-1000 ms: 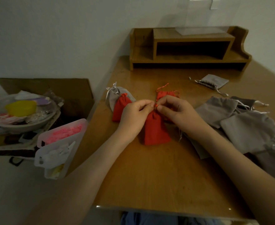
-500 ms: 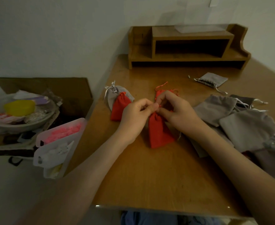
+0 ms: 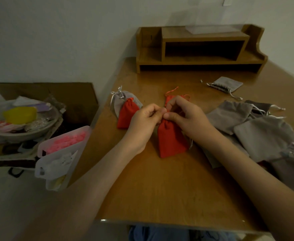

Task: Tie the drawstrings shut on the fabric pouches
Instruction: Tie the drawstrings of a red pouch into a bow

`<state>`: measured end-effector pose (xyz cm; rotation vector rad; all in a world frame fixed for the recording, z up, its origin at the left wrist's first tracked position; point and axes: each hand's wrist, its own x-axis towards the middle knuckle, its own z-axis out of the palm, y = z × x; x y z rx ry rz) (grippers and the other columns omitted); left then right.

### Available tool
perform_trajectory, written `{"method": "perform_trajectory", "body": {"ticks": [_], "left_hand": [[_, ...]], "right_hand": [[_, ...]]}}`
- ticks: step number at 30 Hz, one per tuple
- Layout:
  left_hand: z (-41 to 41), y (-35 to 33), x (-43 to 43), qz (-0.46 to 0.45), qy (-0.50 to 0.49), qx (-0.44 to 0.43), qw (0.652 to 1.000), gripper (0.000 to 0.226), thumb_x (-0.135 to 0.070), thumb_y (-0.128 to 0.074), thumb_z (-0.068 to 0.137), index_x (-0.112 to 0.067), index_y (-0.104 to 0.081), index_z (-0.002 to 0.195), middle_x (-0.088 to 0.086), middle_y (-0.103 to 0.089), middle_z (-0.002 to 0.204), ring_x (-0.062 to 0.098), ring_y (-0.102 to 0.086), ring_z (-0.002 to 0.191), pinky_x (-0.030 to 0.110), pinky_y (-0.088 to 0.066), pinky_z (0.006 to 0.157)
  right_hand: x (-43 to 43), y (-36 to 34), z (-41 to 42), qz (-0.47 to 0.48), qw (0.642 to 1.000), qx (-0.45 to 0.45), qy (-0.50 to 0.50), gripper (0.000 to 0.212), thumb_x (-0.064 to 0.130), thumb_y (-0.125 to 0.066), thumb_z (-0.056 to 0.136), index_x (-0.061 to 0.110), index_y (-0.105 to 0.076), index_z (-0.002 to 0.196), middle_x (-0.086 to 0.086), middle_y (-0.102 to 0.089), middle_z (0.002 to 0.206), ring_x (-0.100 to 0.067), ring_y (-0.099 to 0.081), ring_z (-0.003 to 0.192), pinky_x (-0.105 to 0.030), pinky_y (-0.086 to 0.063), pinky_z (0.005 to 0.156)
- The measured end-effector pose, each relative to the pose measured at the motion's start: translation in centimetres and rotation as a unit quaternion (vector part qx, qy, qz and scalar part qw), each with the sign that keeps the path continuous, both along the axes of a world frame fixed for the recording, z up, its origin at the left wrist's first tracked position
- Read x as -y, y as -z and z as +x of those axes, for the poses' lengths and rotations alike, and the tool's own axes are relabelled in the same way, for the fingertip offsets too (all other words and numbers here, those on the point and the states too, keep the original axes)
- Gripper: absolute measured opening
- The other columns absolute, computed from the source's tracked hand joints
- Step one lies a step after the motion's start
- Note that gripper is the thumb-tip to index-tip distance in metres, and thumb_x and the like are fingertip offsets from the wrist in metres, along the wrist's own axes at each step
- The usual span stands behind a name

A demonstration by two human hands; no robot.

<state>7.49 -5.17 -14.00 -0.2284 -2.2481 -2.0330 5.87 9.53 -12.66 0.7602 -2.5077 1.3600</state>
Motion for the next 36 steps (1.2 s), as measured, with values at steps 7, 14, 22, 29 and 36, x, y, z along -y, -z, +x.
{"method": "perform_trajectory", "body": {"ticks": [7,14,22,29,36], "left_hand": [[-0.2,0.0,0.1,0.024,0.009,0.011,1.000,0.023,-0.013,-0.053,0.096,-0.020,-0.064,0.078,-0.016,-0.057,0.060,-0.001,-0.052,0.064,0.014,-0.043,0.064],[0.0,0.0,0.3,-0.065,-0.047,-0.069,0.994,0.016,-0.018,-0.061,0.092,-0.028,-0.067,0.082,-0.017,-0.063,0.063,-0.002,-0.059,0.066,0.019,-0.044,0.066],[0.5,-0.3,0.3,-0.171,-0.068,-0.147,0.972,0.010,-0.019,-0.060,0.093,-0.017,-0.069,0.090,-0.017,-0.064,0.072,-0.005,-0.060,0.071,0.011,-0.043,0.063],[0.4,-0.3,0.2,-0.201,-0.097,-0.190,0.956,0.011,-0.017,-0.060,0.093,-0.011,-0.069,0.094,-0.007,-0.069,0.081,0.004,-0.064,0.079,0.022,-0.051,0.068],[0.4,-0.3,0.3,-0.212,-0.109,-0.199,0.950,0.013,-0.016,-0.058,0.094,-0.010,-0.069,0.096,-0.018,-0.061,0.075,-0.008,-0.058,0.070,0.007,-0.040,0.061]], "right_hand": [[0.0,-0.2,0.3,-0.004,1.000,-0.013,-0.006,0.009,0.009,-0.061,0.090,0.012,-0.054,0.086,0.005,-0.057,0.081,0.001,-0.051,0.074,-0.011,-0.038,0.066],[0.0,-0.4,0.5,-0.054,0.996,0.068,0.003,0.006,0.014,-0.061,0.091,0.010,-0.056,0.089,-0.004,-0.063,0.088,-0.010,-0.059,0.079,-0.028,-0.048,0.072],[-0.3,-0.9,0.3,-0.081,0.988,0.129,0.011,0.016,0.008,-0.064,0.088,0.018,-0.061,0.100,0.008,-0.061,0.080,-0.006,-0.056,0.076,-0.017,-0.044,0.067],[0.3,-0.8,0.6,-0.051,0.992,0.083,0.085,0.012,0.013,-0.067,0.087,0.010,-0.066,0.099,0.002,-0.066,0.088,-0.013,-0.062,0.086,-0.032,-0.049,0.077],[0.7,-0.1,0.6,-0.023,0.994,0.047,0.096,0.007,0.024,-0.062,0.092,0.018,-0.064,0.093,0.010,-0.061,0.082,-0.006,-0.055,0.078,-0.017,-0.041,0.067]]}}
